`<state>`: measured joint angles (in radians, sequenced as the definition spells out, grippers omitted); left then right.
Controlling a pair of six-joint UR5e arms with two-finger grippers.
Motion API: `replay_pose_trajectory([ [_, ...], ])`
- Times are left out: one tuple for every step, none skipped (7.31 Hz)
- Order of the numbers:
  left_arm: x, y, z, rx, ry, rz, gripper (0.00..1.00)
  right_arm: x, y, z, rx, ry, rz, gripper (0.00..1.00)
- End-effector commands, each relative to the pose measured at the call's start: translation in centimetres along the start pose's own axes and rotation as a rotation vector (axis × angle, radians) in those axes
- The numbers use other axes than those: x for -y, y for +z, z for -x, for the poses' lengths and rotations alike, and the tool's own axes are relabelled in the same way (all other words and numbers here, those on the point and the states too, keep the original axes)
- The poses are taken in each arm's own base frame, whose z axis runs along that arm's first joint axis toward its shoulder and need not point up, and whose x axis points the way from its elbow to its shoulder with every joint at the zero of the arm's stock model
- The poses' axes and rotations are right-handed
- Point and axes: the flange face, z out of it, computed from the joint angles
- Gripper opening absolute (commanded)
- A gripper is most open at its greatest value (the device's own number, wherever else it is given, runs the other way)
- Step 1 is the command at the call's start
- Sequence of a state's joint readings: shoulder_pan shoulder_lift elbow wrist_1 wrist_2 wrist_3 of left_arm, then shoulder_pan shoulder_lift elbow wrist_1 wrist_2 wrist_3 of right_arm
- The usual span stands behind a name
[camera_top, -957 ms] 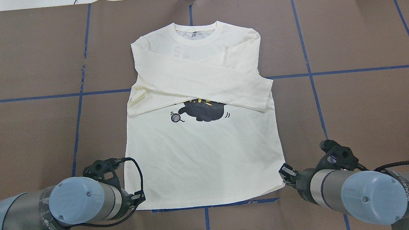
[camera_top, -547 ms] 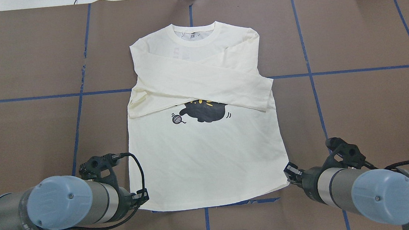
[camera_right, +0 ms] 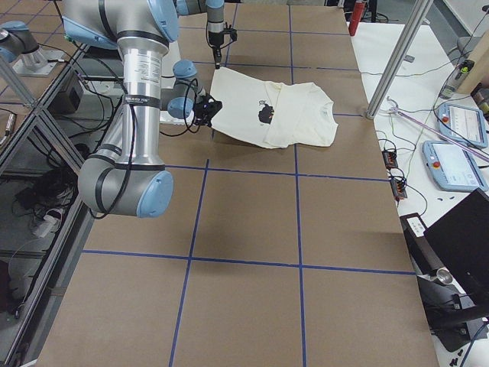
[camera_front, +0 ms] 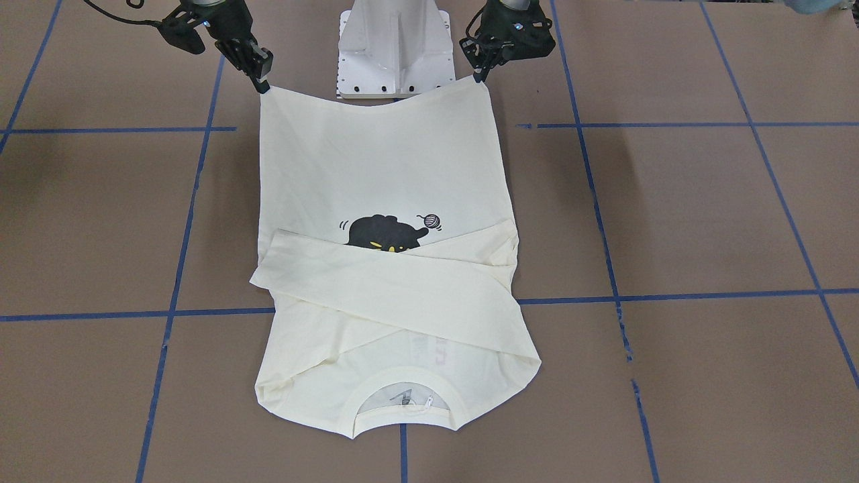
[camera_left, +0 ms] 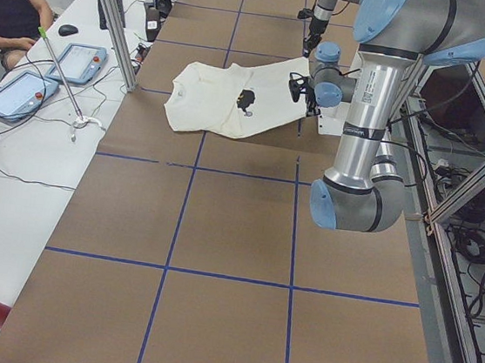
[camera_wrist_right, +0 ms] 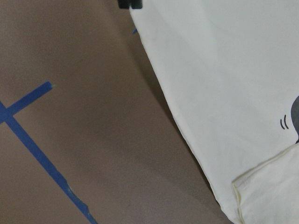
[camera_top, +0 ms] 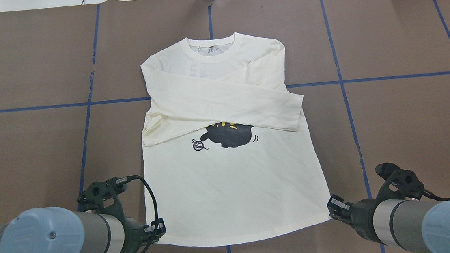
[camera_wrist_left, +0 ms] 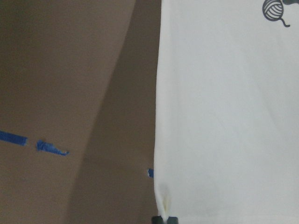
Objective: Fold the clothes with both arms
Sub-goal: 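Lift the hem with both grippers and fold it toward the collar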
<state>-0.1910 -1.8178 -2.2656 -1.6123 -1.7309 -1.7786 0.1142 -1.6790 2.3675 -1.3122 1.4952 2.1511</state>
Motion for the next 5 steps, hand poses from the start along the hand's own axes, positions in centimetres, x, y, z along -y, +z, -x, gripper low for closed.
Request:
replay_pose_trajectory([
  [1.3,-1.1,-1.0,-0.034,-0.009,-0.029,0.00,2.7,-0.8,1.3,0.033,-0.003,-0.048,0.00],
  [5.5,-2.7,-1.7,-0.056,0.031,-0.110,0.00,4.1,-0.2,4.0,0.074,-0.078,-0.087,0.00],
  [10.1,-3.7,-2.9,-0.059,0.074,-0.190,0.00,6.6,2.2,8.3,0.076,-0.125,-0.146,0.00],
  [14.3,-3.1,-3.4,-0.029,0.085,-0.251,0.00,9.6,4.1,12.8,0.054,-0.154,-0.167,0.00],
  [18.4,-2.8,-4.2,0.000,0.094,-0.305,0.00,13.9,4.8,16.0,0.039,-0.156,-0.182,0.00],
])
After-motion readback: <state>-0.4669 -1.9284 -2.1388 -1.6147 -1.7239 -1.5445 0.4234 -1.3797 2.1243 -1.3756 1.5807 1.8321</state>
